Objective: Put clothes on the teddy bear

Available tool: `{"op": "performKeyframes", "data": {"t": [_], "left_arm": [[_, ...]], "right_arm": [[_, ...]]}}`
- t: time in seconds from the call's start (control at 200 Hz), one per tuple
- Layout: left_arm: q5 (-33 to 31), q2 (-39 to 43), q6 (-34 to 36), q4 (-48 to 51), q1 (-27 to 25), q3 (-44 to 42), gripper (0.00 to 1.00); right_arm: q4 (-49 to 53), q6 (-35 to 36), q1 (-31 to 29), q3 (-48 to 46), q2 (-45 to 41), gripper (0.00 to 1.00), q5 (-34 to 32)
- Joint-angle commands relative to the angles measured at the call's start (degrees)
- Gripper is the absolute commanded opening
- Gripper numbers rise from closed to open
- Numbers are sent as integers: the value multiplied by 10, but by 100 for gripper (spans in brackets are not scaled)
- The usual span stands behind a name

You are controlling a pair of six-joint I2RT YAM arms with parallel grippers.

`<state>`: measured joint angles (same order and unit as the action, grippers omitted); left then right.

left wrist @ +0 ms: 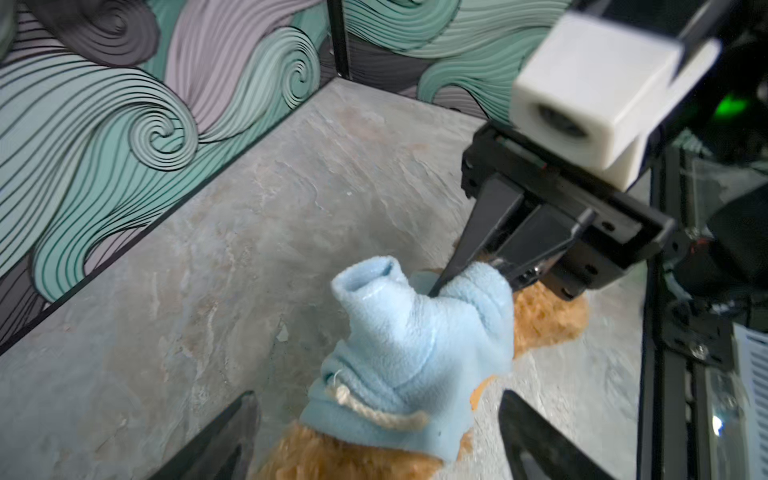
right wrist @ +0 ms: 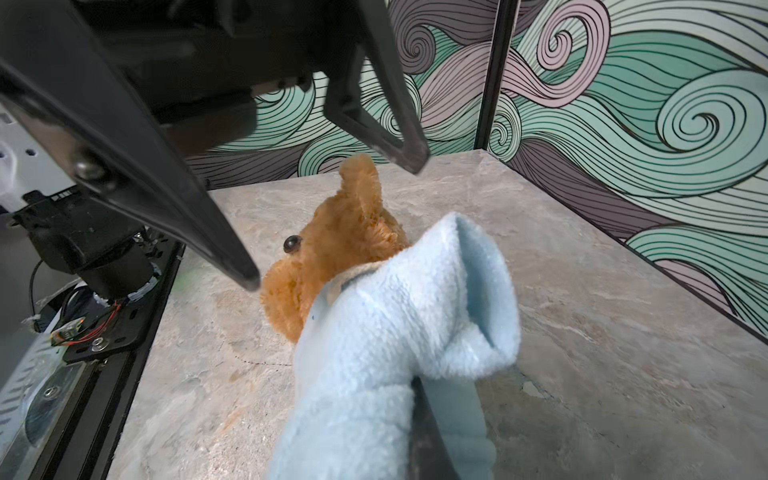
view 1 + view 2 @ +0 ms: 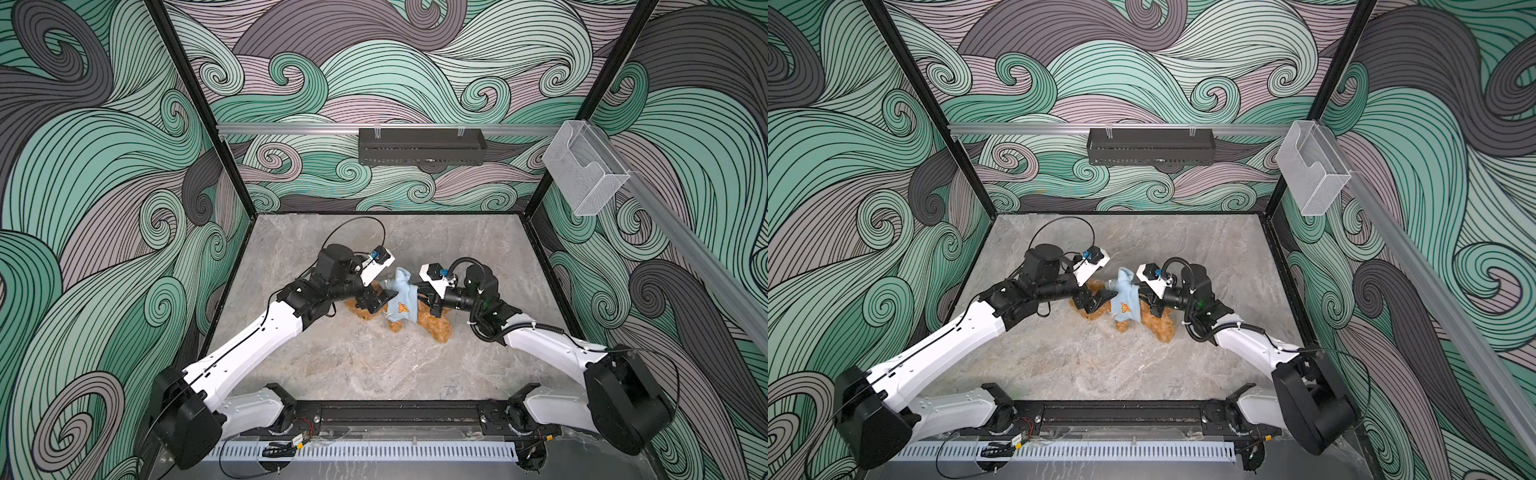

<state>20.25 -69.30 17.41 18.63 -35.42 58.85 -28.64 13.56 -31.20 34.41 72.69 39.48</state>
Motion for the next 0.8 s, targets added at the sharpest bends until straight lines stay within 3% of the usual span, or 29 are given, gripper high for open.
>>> {"op": "performKeyframes", "data": {"t": [0.0, 0.17, 0.375, 0.665, 0.795], "left_arm": [[66, -22, 81, 106, 1, 36, 96], [122, -74, 88, 123, 3, 71, 94], [184, -117, 70, 128, 21, 95, 80], [214, -162, 41, 135, 43, 110, 51], [222, -155, 17, 107, 56, 102, 32]], "right_arm": [[-20, 35, -13, -12, -26, 8, 4], [-39, 34, -27, -23, -34, 8, 1], [-55, 43, -38, -37, -54, 8, -11], [-66, 48, -45, -47, -78, 12, -19], [-42, 62, -45, -62, -104, 26, -50]]}}
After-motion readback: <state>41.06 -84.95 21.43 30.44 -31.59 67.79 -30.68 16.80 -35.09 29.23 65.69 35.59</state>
